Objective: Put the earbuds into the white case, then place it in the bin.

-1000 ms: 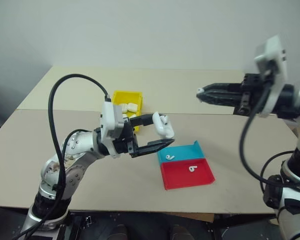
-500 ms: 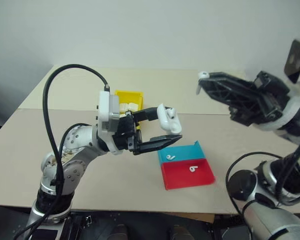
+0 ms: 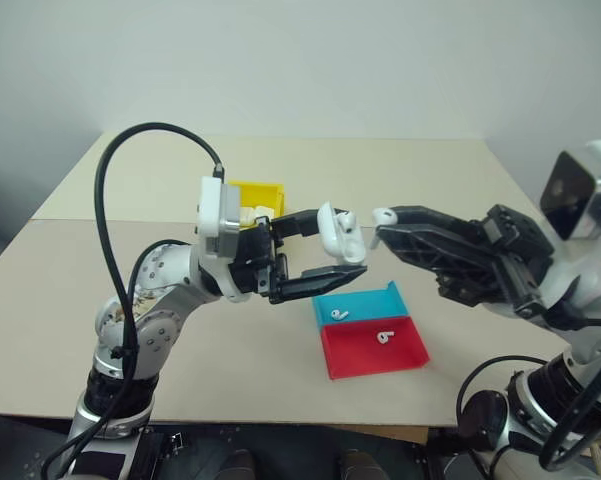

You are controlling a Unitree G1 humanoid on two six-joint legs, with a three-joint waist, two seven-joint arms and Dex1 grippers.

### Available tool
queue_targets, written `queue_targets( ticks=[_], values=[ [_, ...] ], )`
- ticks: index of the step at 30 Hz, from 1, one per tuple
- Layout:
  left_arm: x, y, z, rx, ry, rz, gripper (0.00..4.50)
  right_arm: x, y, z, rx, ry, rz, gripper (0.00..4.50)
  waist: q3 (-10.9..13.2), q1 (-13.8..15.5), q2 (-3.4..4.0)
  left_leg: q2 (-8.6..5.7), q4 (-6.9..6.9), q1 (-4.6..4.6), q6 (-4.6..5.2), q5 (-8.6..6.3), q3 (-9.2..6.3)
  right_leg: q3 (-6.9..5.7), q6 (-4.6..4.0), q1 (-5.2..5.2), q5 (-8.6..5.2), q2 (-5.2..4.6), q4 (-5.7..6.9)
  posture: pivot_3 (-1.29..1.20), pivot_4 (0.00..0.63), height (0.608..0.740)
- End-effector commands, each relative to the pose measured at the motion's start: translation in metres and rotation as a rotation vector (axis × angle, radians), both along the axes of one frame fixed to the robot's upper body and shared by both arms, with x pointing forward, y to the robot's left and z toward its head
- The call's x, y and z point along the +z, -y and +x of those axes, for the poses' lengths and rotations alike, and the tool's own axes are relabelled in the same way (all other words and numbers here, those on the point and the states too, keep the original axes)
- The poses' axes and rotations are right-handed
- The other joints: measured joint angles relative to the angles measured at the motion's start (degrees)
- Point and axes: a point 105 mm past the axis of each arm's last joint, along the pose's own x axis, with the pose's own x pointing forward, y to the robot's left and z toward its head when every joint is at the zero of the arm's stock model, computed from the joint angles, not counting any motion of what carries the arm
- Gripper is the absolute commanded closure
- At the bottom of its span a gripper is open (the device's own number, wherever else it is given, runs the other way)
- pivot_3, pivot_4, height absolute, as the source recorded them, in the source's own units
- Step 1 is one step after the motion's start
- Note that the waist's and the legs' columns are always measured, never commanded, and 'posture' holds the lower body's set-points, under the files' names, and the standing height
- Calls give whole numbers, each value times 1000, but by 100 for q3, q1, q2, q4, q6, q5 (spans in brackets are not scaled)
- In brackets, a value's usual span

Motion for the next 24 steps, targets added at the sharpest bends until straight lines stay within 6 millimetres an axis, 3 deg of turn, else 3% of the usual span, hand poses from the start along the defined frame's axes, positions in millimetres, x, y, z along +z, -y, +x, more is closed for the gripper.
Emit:
queue_targets(
  ticks=[1,24],
  values=[
    [8,2,-7,-19,59,-20,1684,4,-5,-2,20,29,20,3846,0,-26,0,0,0,0,0,0,0,0,0,0,0,-1,-1,0,150,740],
    [10,3,-11,-18,72,-46,1684,-7,-9,7,-24,34,-43,3846,1,-45,-1,-1,0,-4,0,0,-5,-1,3,2,-1,-1,-8,0,150,740]
  ],
)
